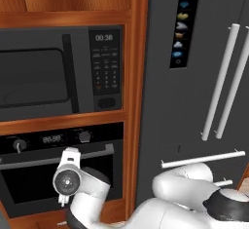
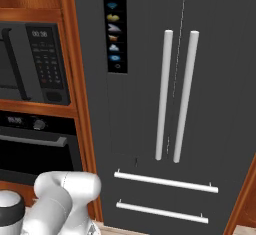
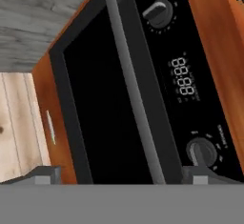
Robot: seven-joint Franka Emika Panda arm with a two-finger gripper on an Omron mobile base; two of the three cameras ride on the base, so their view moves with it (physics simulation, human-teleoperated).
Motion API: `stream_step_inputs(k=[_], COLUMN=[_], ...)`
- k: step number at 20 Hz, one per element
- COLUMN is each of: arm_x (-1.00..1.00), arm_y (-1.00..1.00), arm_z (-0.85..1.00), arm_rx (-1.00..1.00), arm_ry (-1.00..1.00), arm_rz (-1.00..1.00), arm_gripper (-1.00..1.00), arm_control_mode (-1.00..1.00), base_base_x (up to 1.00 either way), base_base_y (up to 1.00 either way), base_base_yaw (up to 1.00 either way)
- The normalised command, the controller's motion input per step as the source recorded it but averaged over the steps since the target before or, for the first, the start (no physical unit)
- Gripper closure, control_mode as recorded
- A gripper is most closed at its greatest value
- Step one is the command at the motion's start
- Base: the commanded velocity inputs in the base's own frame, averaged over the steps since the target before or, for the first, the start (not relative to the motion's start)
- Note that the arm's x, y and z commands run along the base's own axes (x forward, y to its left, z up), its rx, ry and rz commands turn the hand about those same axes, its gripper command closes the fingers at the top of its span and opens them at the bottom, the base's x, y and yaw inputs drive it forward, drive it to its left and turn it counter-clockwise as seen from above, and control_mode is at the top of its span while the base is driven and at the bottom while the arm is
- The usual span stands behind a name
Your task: Take the fish from the oven and place it on the plate on the counter.
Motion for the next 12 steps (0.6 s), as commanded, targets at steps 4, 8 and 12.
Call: stream_step_inputs(k=[4, 8, 12], arm_x=[0.54, 0.56, 0.04], arm_y=[0.01, 0.03, 0.19], arm_z=[-0.01, -0.05, -0.22], arm_rx=[-0.11, -0.07, -0.04], arm_ry=[0.06, 0.07, -0.05], arm_rz=[0.24, 0.14, 0.03], arm_gripper=[-1.0, -1.0, -1.0], arm_control_mode=[-1.0, -1.0, -1.0], base_base_x=[0.0, 0.0, 0.0], base_base_y=[0.0, 0.0, 0.0], base_base_yaw=[0.0, 0.0, 0.0])
